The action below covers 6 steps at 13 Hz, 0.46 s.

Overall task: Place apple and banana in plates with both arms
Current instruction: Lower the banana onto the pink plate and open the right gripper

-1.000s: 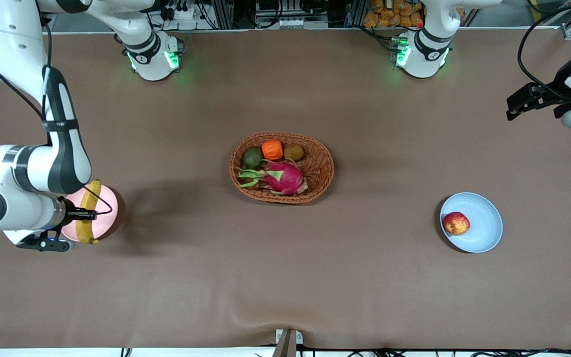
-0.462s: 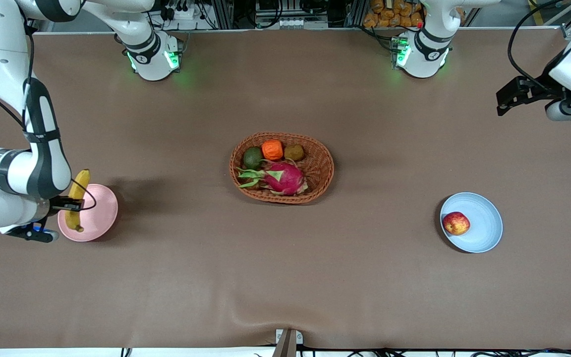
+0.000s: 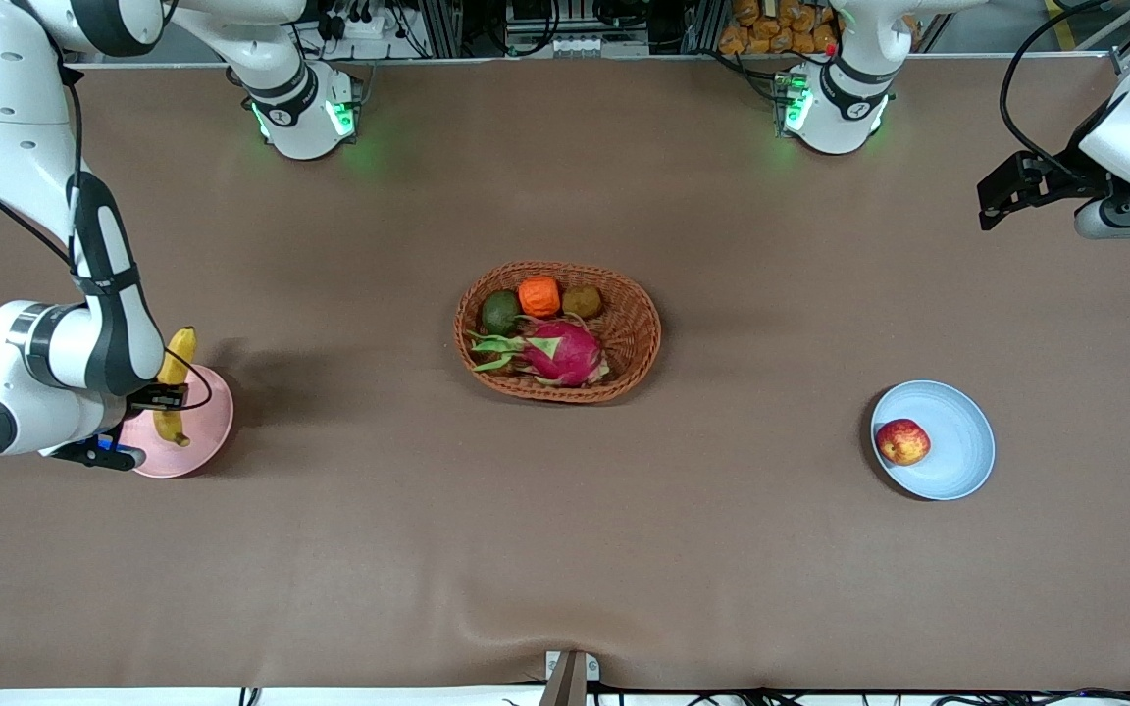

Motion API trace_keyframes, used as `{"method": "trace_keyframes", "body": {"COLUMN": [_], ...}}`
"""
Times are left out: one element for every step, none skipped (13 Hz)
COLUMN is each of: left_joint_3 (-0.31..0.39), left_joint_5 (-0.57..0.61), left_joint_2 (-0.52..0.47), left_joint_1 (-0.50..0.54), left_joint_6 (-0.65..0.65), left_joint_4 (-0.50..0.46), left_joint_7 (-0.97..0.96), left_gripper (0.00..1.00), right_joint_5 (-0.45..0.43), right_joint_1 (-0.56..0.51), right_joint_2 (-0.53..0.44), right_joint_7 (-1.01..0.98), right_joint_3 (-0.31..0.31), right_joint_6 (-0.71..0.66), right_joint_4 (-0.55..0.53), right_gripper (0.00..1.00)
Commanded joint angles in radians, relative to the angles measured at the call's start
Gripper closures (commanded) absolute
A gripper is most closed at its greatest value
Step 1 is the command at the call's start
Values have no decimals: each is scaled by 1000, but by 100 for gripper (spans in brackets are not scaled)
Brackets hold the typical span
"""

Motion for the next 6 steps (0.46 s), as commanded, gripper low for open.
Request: {"method": "trace_keyframes", "body": {"left_joint_3": [-15,-15,-15,-15,-15,-15], "left_joint_5": [-13,-13,-15,-15,-15,-13], "left_joint_2": [-7,-7,-4,-2,-4,-2], "left_joint_1": [10,11,11,10,10,10], "left_joint_6": [12,11,12,11,9,8], "left_joint_4": [-13,-13,-7,-3,-5,-5], "left_joint_7": [-10,-10,-8,-8,-8,-1], "left_gripper": [0,0,0,0,0,0], "right_joint_5": [-19,-20,-20,-20,-19,-19], "right_joint_1": [-18,-20,-20,-20,-17,-13], "right_joint_2": [-11,-12,-12,-18,-26,-54], "right_joint_7": [12,3,3,3,3,-1], "right_joint_3": [16,16,16,16,16,16], "right_joint_6": [51,72,72,69,66,61], "right_joint_4": [14,23,41,55,72,86], "right_gripper": [0,0,0,0,0,0]}}
